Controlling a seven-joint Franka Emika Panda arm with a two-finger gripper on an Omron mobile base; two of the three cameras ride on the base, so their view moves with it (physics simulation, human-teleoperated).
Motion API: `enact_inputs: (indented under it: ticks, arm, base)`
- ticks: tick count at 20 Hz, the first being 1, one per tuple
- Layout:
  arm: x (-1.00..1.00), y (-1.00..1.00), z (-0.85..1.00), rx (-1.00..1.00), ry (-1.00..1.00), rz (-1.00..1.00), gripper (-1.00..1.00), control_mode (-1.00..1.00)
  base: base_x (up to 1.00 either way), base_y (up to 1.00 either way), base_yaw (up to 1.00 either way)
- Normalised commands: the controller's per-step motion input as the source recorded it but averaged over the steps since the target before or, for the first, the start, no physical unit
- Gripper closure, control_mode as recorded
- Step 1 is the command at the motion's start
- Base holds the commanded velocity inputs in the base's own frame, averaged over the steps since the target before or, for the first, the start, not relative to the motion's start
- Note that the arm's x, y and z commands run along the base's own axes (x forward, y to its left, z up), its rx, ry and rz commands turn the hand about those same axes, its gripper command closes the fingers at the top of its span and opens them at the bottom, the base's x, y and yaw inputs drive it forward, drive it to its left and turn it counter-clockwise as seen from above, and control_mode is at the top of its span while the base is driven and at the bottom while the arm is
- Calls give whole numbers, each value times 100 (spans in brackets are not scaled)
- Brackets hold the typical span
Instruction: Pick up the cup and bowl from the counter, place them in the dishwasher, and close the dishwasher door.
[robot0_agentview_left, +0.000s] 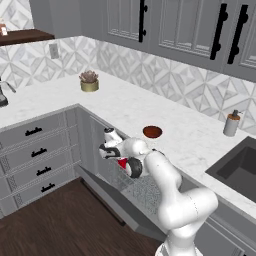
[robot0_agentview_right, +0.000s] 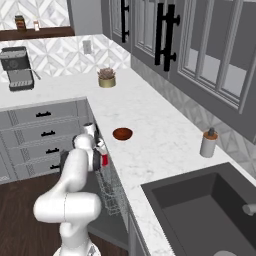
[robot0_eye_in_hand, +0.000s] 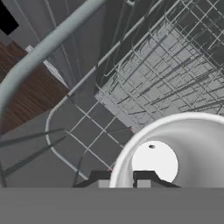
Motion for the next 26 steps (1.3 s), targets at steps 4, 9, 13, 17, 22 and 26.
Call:
enact_inputs:
  ticks: [4,9,13,17,22,26]
  arm:
    - [-81,94,-100,6,-9,0,-100,-100]
    - [-62,59,-43,0,-26,0,-100,-100]
    - [-33,-3,6,0,-15,0,-100,-100]
    - [-39,-12,13,0,-8,0,-100,-100]
    - [-62,-6,40,0,-12,0,-100,-100]
    - [-100,-12,30,5,-5,0,-100,-100]
  base:
    - [0,0,0]
    - [0,0,0]
    - [0,0,0]
    - [0,0,0]
    - [0,0,0]
    - [0,0,0]
